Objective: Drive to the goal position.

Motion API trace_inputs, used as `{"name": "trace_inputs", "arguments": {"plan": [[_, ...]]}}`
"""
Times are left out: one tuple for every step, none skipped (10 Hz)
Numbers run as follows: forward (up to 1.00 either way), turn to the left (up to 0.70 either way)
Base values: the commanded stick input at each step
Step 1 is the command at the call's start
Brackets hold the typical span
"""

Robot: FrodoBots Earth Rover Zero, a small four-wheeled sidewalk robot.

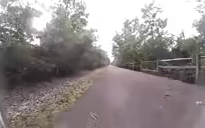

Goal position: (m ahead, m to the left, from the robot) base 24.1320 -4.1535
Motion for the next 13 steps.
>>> {"name": "trace_inputs", "arguments": {"plan": [[0.7, 0.0], [0.7, 0.0], [0.7, 0.0], [0.7, 0.0], [0.7, 0.0], [0.7, 0.0], [0.7, 0.0], [0.7, 0.0], [0.7, 0.0], [0.7, -0.02], [0.7, -0.1], [0.7, -0.15], [0.7, -0.14]]}}
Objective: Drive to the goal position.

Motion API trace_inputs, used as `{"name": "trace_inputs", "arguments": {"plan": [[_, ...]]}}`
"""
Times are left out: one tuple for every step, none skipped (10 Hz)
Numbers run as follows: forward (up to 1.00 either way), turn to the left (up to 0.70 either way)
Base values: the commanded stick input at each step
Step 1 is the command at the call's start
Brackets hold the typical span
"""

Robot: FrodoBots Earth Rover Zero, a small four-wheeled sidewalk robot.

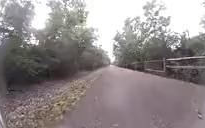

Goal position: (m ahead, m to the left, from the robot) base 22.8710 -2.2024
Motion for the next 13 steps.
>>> {"name": "trace_inputs", "arguments": {"plan": [[0.7, -0.02], [0.7, 0.0], [0.7, 0.0], [0.7, 0.0], [0.7, 0.0], [0.7, 0.0], [0.7, 0.0], [0.7, 0.0], [0.7, 0.0], [0.7, 0.0], [0.7, 0.0], [0.7, 0.0], [0.7, 0.0]]}}
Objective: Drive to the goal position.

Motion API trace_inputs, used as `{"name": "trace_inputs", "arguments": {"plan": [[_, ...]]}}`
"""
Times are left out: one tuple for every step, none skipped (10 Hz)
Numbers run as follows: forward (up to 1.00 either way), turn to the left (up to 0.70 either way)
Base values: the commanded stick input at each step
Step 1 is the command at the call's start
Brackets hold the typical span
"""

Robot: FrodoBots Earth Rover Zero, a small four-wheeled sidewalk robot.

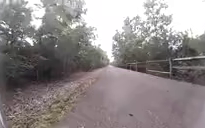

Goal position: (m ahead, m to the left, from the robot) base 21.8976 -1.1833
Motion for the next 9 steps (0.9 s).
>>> {"name": "trace_inputs", "arguments": {"plan": [[0.7, 0.0], [0.7, -0.01], [0.7, -0.07], [0.7, -0.23], [0.7, -0.13], [0.7, -0.07], [0.7, -0.01], [0.7, 0.0], [0.7, 0.0]]}}
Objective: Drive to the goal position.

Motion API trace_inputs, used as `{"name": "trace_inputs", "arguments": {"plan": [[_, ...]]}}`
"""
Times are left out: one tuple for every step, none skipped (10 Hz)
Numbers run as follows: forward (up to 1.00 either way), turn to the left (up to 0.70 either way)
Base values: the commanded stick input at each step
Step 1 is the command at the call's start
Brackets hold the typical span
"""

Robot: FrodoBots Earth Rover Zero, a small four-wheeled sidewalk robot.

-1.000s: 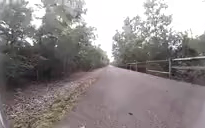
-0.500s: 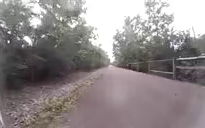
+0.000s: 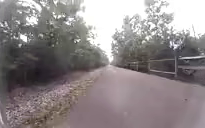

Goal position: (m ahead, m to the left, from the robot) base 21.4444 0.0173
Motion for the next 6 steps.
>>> {"name": "trace_inputs", "arguments": {"plan": [[0.7, 0.0], [0.7, 0.0], [0.7, 0.0], [0.7, -0.04], [0.7, -0.27], [0.7, -0.3]]}}
